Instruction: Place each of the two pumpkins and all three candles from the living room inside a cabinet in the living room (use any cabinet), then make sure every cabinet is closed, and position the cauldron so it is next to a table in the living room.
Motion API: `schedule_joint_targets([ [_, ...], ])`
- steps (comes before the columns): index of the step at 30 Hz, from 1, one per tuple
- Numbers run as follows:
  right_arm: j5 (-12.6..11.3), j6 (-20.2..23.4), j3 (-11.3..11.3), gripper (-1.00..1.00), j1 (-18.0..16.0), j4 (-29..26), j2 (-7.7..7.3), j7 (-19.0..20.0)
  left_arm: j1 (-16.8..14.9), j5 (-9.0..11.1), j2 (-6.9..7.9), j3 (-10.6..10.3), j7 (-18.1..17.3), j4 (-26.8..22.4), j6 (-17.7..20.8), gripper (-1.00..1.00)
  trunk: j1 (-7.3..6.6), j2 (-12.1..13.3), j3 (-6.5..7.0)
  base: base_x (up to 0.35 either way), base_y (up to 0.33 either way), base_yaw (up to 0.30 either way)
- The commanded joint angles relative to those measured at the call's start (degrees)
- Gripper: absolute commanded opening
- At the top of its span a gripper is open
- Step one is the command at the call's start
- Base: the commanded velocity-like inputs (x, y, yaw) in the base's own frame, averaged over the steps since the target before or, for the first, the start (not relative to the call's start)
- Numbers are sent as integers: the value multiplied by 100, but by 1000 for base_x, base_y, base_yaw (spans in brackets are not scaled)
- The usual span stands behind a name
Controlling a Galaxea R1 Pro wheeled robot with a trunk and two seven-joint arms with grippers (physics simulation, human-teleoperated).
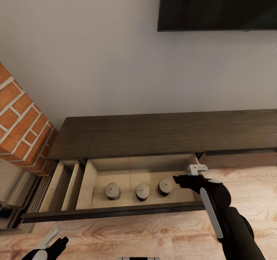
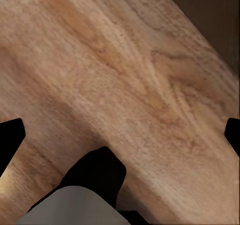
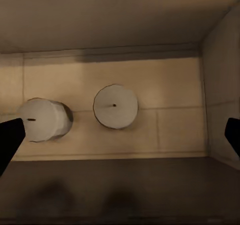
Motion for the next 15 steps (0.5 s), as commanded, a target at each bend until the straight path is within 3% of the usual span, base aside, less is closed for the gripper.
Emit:
schedule_joint_targets([
  [1,0,1,-20,100,17,-28,-10,79,-112,-5,-24,-2,-33,144,16,100,-23,42,18,0,0,0],
  [4,-1,11,-241,100,21,-92,-272,562,-616,-20,-106,-6,-194,798,72,100,-89,162,72,0,0,0],
  [5,-1,19,-365,100,-16,-108,-469,810,-840,-27,-127,-7,-306,1092,88,100,-111,202,90,0,0,0],
  [7,-3,73,-513,100,-69,-119,-675,1079,-1047,-32,-139,-7,-463,1385,96,100,-154,282,126,0,0,0],
  [8,-3,232,-717,100,-116,-125,-865,1446,-1269,-36,-147,-6,-703,1704,100,100,-176,322,144,0,0,0],
  [12,-2,434,-1159,100,-192,-134,-1144,2418,-1715,-45,-179,-2,-1350,2320,17,100,-242,443,198,0,0,0],
  [15,-2,434,-1279,100,-211,-136,-1211,2717,-1943,-62,-243,-4,-1564,2482,-389,100,-242,443,198,0,0,0],
])
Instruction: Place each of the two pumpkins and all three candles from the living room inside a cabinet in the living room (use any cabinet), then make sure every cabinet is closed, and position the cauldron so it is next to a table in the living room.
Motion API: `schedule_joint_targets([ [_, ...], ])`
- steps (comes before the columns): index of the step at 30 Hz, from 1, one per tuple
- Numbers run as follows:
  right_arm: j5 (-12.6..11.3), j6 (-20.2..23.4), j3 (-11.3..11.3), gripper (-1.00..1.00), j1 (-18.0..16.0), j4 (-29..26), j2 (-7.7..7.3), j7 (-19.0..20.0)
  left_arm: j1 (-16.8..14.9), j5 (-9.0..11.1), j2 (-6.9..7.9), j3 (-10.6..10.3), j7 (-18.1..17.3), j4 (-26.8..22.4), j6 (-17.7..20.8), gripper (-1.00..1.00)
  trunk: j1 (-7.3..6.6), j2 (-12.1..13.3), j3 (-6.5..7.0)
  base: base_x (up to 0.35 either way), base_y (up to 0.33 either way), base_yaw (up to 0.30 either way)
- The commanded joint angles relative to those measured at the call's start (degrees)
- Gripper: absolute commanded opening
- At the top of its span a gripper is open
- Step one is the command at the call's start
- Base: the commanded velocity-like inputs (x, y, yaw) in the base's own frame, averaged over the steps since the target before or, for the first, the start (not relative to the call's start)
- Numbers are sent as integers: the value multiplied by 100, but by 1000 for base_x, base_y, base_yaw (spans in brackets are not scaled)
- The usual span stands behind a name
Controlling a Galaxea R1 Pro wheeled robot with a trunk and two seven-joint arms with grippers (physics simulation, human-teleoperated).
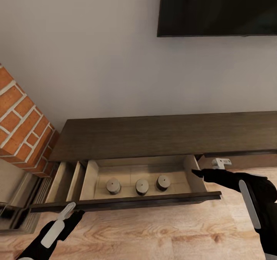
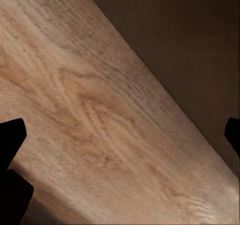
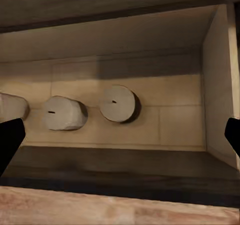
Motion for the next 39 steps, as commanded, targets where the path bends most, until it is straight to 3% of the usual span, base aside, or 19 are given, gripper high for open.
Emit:
schedule_joint_targets([
  [1,-2,0,-22,100,-3,0,-12,56,-96,15,-16,6,-58,23,-198,100,0,0,1,0,0,0],
  [7,-2,0,-63,100,-15,-1,-21,147,-436,7,6,10,-117,111,-1024,100,0,0,1,0,0,0],
  [10,-2,0,-77,100,77,-1,-5,168,-529,4,-15,8,-121,178,-1266,100,0,0,1,0,0,0],
  [15,56,0,-68,100,283,117,-11,278,-564,-174,-47,8,-123,211,-1389,100,0,0,1,0,0,0],
  [25,356,-1277,5,100,474,2177,82,69,-569,-268,-123,-5,-135,217,-1415,100,0,0,1,0,0,0],
  [29,373,-2146,8,100,444,2854,234,-23,-572,-268,-142,-6,-140,217,-1416,100,0,0,1,0,0,0],
  [31,357,-3182,-22,100,289,3710,607,-342,-570,-266,-154,-9,-161,212,-1414,100,0,0,1,0,0,0],
  [34,334,-4191,-38,100,-49,4678,925,-748,-570,-266,-159,-14,-192,209,-1402,100,0,0,1,0,0,0],
  [35,314,-4945,-45,100,-332,5413,1090,-958,-570,-266,-160,-17,-217,190,-1379,100,0,0,1,0,0,0],
  [36,288,-5303,-50,100,-483,5782,1153,-1034,-569,-266,-159,-19,-234,180,-1367,100,0,0,1,0,0,0],
  [37,69,-6179,-69,100,-928,6792,1278,-1180,-545,-263,-153,-21,-284,129,-1304,100,0,0,1,0,0,0],
  [39,-353,-6689,-98,100,-1219,7408,1342,-1252,-475,-260,-154,-18,-310,-74,-1114,100,0,0,1,0,0,0],
])
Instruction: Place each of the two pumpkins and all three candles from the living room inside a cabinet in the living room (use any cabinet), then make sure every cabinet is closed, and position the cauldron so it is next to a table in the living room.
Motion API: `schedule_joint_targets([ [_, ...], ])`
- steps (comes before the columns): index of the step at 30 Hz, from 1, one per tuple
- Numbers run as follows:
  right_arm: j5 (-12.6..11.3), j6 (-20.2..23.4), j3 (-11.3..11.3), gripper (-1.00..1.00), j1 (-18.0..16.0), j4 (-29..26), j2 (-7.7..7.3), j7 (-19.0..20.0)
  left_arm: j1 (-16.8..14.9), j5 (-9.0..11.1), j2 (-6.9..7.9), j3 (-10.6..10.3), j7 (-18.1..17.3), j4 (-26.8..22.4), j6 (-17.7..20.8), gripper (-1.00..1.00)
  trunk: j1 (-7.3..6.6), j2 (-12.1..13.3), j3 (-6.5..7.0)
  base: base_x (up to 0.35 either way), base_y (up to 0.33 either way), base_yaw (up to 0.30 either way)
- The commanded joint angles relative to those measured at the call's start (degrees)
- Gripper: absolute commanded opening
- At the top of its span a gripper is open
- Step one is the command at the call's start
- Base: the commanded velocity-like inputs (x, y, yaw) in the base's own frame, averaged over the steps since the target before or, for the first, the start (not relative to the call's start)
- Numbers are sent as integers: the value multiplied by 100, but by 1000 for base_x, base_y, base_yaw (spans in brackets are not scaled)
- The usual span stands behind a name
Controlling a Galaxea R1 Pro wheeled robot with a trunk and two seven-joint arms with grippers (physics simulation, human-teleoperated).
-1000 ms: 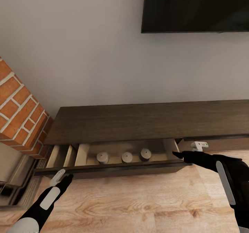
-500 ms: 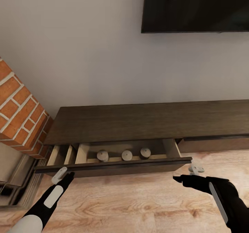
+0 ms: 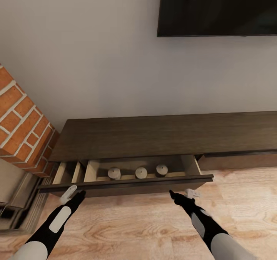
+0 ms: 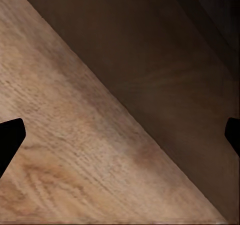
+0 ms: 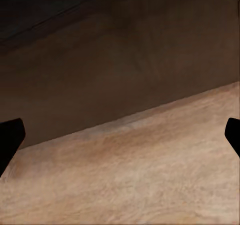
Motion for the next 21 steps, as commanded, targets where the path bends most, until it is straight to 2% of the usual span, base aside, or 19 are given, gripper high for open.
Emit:
schedule_joint_targets([
  [1,-320,-200,-9,100,-120,231,24,-26,150,4,-4,0,-14,-257,162,100,0,0,0,0,0,0],
  [2,-463,-269,-12,100,-166,306,33,-34,257,3,-6,1,-17,-416,235,100,0,0,0,0,0,0],
  [3,-699,-369,-16,100,-251,382,45,-43,517,4,-8,1,-12,-814,351,100,0,0,0,0,0,0],
  [4,-789,-404,-19,100,-297,390,50,-46,660,7,-9,2,-4,-1030,393,100,0,0,0,0,0,0],
  [5,-994,-462,-29,100,-428,368,49,-52,1147,9,-7,5,16,-1685,475,100,0,0,0,0,0,0],
  [6,-1051,-472,-33,100,-462,360,46,-53,1315,17,-6,8,22,-1903,492,100,0,0,0,0,0,0],
  [9,-1369,-474,-50,100,-557,339,31,-50,2119,56,3,33,36,-2954,561,100,0,0,0,0,0,0],
  [12,-1564,-475,-50,100,-588,330,26,-38,2635,69,7,60,48,-3546,608,100,0,0,0,0,0,0],
  [14,-1620,-471,-50,100,-597,326,24,-31,2788,56,8,58,51,-3712,625,100,0,0,0,0,0,0],
  [17,-1643,-469,-50,100,-601,324,24,-21,2850,50,12,63,52,-3776,634,100,0,0,0,62,0,0],
  [21,-1653,-458,-50,100,-601,331,23,-16,2883,46,14,65,55,-3807,638,100,0,0,0,244,0,0],
])
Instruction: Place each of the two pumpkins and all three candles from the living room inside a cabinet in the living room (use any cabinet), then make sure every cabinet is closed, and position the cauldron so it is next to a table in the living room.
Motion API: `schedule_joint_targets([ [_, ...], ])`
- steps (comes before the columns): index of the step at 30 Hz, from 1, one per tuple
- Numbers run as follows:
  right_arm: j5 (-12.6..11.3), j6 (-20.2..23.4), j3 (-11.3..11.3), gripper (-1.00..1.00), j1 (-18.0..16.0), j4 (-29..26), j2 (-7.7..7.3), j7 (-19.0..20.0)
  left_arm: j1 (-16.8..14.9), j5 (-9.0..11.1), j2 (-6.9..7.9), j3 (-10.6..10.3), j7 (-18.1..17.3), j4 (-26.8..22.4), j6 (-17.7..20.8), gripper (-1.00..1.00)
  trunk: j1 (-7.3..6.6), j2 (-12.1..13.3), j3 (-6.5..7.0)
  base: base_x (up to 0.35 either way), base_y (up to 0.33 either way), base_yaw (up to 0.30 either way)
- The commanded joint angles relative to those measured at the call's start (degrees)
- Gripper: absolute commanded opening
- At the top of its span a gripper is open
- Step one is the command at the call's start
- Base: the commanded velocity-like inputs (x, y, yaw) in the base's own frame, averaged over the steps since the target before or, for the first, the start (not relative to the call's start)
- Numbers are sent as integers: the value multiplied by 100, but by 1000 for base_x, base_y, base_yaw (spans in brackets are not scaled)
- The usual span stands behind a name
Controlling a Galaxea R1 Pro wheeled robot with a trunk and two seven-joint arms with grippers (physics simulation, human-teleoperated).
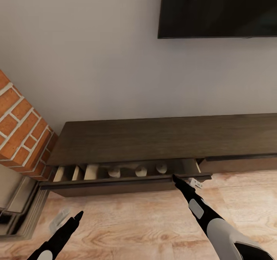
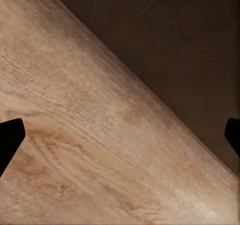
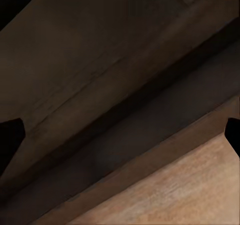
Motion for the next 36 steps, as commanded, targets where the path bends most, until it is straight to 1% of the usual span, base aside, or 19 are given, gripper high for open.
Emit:
schedule_joint_targets([
  [1,1,-2,2,100,4,4,0,1,3,-11,-1,-2,3,-2,-3,100,0,0,0,309,0,0],
  [7,7,-42,46,100,16,-2,-19,6,11,-39,-1,-10,14,-4,-7,100,0,0,0,330,0,0],
  [10,10,-54,53,100,20,-5,-28,57,11,-44,0,-10,15,-5,-7,100,0,0,0,200,0,0],
  [12,15,-59,56,100,27,-27,-31,197,11,-46,0,-14,16,-5,-7,100,0,0,0,82,0,0],
  [15,29,-77,64,100,69,-280,-36,574,9,-53,-1,-13,22,-5,-7,100,0,0,0,36,0,0],
  [17,38,-82,63,100,90,-401,-42,718,10,-55,0,-13,23,-5,-7,100,0,0,0,16,0,0],
  [20,21,-86,58,100,123,-490,-52,827,11,-56,0,-16,24,-5,-7,100,0,0,0,7,0,0],
  [36,-6,-87,43,100,158,-535,-62,873,12,-55,1,-27,18,-5,-7,100,0,0,0,0,0,0],
])
